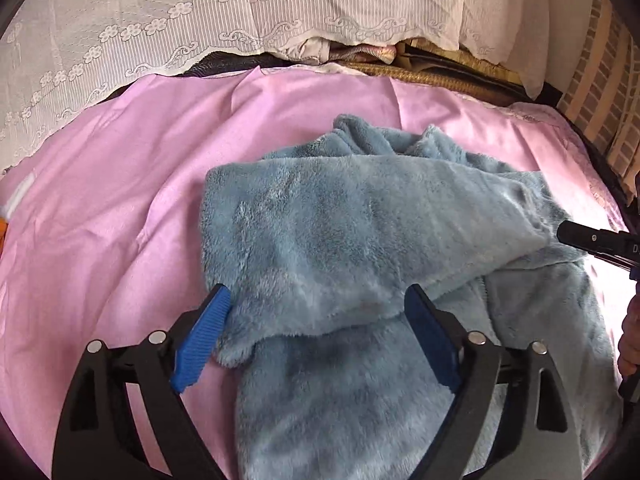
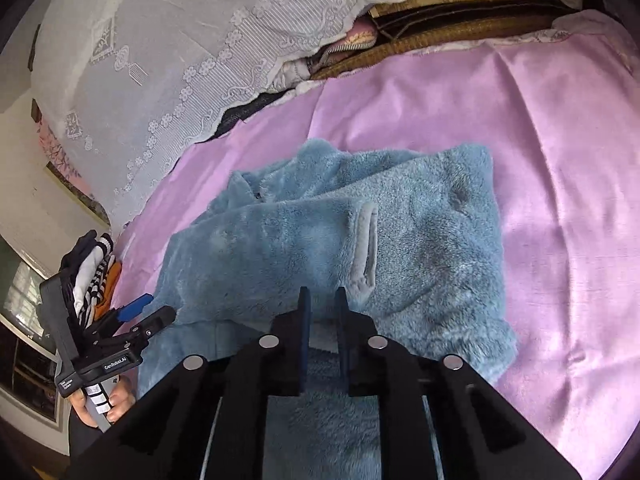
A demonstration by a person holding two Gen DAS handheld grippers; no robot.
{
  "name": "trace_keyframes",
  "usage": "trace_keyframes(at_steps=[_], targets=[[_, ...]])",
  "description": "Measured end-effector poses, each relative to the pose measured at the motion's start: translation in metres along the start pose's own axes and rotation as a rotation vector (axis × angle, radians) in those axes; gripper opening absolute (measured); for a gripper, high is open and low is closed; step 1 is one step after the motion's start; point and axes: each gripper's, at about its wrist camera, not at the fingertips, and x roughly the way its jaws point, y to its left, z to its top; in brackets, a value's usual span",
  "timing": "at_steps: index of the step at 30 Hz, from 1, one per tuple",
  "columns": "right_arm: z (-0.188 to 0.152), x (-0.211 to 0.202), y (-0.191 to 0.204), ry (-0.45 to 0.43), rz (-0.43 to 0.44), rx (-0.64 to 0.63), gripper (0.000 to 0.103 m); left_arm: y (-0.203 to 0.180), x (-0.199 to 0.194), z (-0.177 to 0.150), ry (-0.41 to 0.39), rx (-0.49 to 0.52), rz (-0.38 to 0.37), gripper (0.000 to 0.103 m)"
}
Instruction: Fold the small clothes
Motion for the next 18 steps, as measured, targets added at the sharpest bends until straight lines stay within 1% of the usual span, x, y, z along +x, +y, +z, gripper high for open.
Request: trace_keyframes(at_steps=[2, 4, 7, 8, 9, 10, 11, 12, 14, 17, 18], targets=[[-0.011, -0.019, 0.005, -0.020, -0.006, -0.011, 0.027, 0.003, -0.014, -0.009, -0.002, -0.016, -0.013, 0.086], [-0.027, -0.033, 0.009, -0.017, 0.002, -0.026, 0.027, 0.001, -0.026, -0.020, 0.008, -0.024, -0.035, 0.086], [-0.055, -0.039, 0.011, 0.016, -0.006, -0.050, 0.027, -0.016, -0.041, -0.041, 0.026, 0.027, -0.058, 0.086], [-0.063, -0.039, 0.012, 0.032, -0.008, -0.055, 0.027, -0.023, -0.045, -0.049, 0.033, 0.050, -0.055, 0.086], [-0.072, -0.038, 0.012, 0.056, -0.012, -0.059, 0.031, -0.028, -0.046, -0.058, 0.051, 0.072, -0.051, 0.086], [-0.081, -0.038, 0.012, 0.082, -0.020, -0.063, 0.033, -0.033, -0.045, -0.067, 0.083, 0.089, -0.043, 0.086], [-0.089, -0.038, 0.012, 0.101, -0.029, -0.068, 0.035, -0.034, -0.043, -0.078, 0.112, 0.099, -0.027, 0.086], [-0.097, -0.040, 0.011, 0.113, -0.037, -0.076, 0.036, -0.034, -0.044, -0.089, 0.121, 0.110, -0.006, 0.086], [-0.113, -0.047, 0.011, 0.125, -0.051, -0.106, 0.036, -0.034, -0.058, -0.105, 0.092, 0.148, 0.020, 0.086], [-0.130, -0.069, 0.010, 0.131, -0.067, -0.142, 0.036, -0.032, -0.080, -0.125, 0.097, 0.177, 0.040, 0.087], [-0.136, -0.076, 0.009, 0.133, -0.073, -0.155, 0.036, -0.028, -0.086, -0.131, 0.104, 0.175, 0.035, 0.087]])
